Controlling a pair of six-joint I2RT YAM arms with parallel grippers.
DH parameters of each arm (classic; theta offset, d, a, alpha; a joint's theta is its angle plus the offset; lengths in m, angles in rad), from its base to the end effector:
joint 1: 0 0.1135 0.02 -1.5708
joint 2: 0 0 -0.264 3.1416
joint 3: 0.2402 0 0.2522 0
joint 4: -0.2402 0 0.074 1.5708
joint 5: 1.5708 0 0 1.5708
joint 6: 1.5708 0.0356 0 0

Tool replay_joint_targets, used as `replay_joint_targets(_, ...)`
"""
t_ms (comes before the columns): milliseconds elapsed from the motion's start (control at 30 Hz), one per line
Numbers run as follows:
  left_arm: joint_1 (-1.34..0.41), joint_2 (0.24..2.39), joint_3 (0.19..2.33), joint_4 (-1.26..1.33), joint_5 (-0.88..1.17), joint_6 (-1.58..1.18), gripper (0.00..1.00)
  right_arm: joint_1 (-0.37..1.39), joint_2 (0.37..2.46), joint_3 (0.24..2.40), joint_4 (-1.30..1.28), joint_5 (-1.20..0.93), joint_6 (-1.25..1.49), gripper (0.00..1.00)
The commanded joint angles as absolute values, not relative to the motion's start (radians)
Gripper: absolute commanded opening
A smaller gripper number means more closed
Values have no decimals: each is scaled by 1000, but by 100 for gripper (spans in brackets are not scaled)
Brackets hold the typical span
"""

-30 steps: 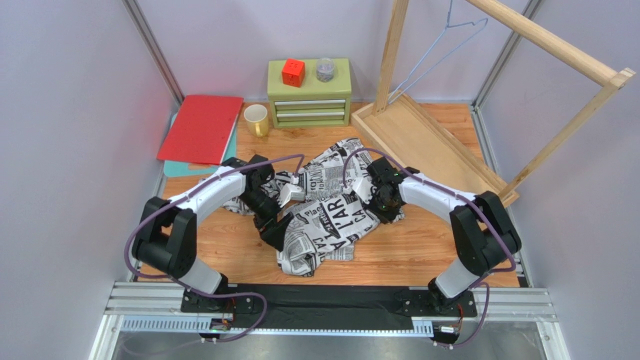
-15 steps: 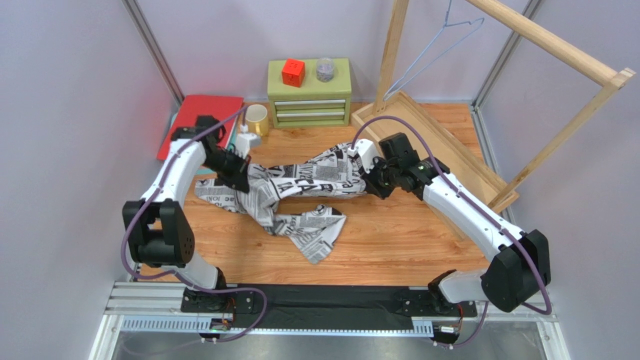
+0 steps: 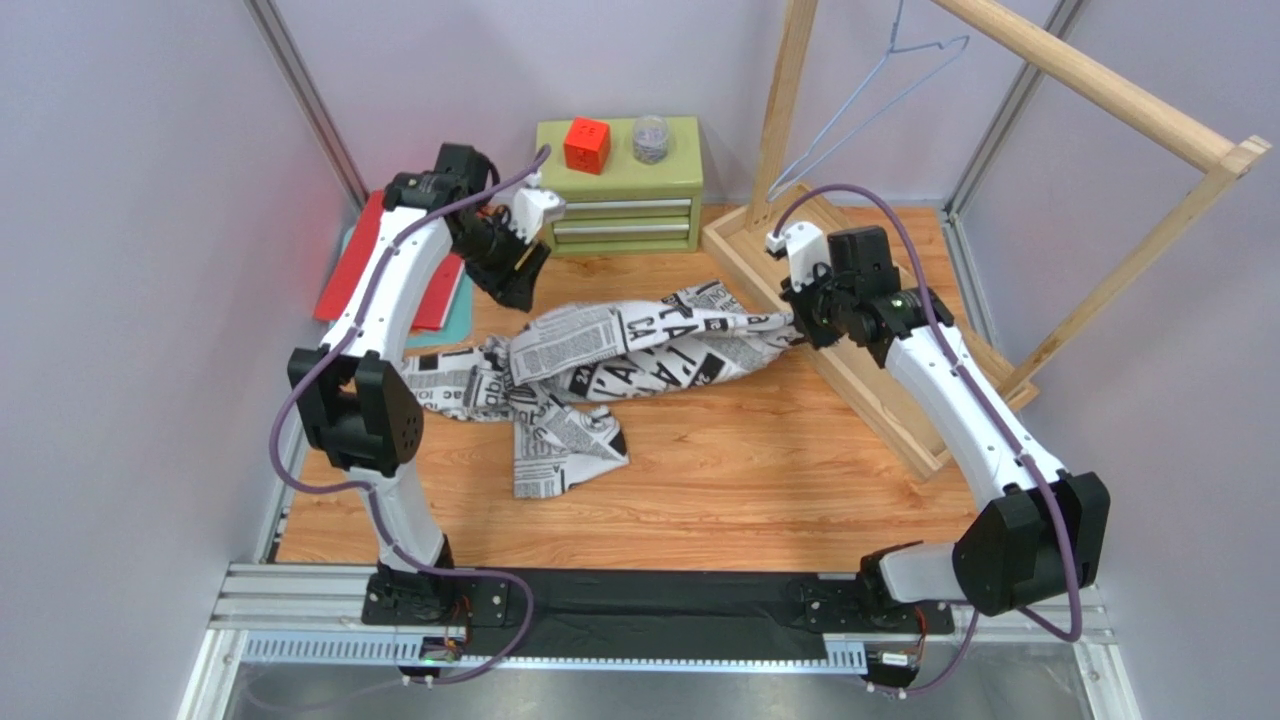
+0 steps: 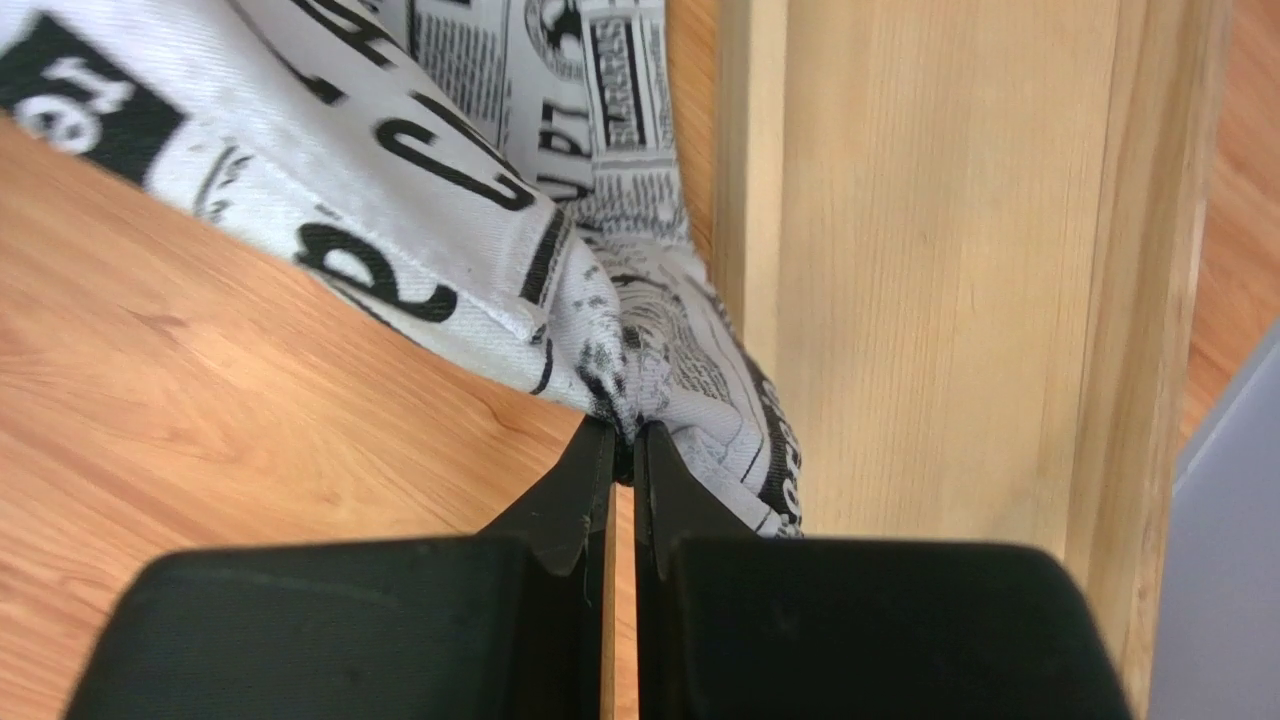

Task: Place the trousers on the hanger
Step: Fold the trousers

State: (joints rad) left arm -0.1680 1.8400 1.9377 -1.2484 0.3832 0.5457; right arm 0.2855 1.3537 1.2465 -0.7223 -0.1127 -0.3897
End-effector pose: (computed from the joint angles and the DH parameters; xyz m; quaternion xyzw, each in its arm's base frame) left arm 0.3643 -0.0753 0.3539 0.3726 0.8858 -0.1445 0.2360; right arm 0.2742 0.0847 0.3241 -0.3275 0.8713 0.0336 0.3639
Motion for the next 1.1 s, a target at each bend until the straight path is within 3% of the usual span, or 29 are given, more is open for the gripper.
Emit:
replay_joint_targets(0,-124,1686,1731,-1276,492,610,65,279,1348,1207,-696,-23,-442,0)
replay_joint_targets(100,-123,1447,1307,-1232,498,757,65,279,1358,1184,-681,-2,-433,0)
replay_joint_targets(300,-202,1224,923,-1221,540,1014,64,275,1397,1193,-672,42,-411,0)
replay_joint_targets(600,-437,1362,851,-907,387,1016,71,275,1416,1209,-709,14,-417,0)
replay_joint_targets(833,-517,1491,761,-732,241,1012,66,275,1414,1221,-729,15,-440,0)
replay_joint_targets(900,-514,1511,733,-738,175,1002,52,272,1413,1229,-736,15,-452,0)
replay_joint_targets(933,-496,1506,732,-761,155,993,25,268,1414,1238,-751,14,-459,0)
replay_joint_targets(967,-445,1500,733,-787,146,986,13,265,1411,1242,-759,14,-463,0)
replay_joint_targets(1033,-344,1451,755,-887,141,1014,0,250,1401,1249,-787,15,-482,0)
replay_joint_targets(1067,-211,1427,764,-925,140,1085,0,245,1384,1246,-798,14,-494,0)
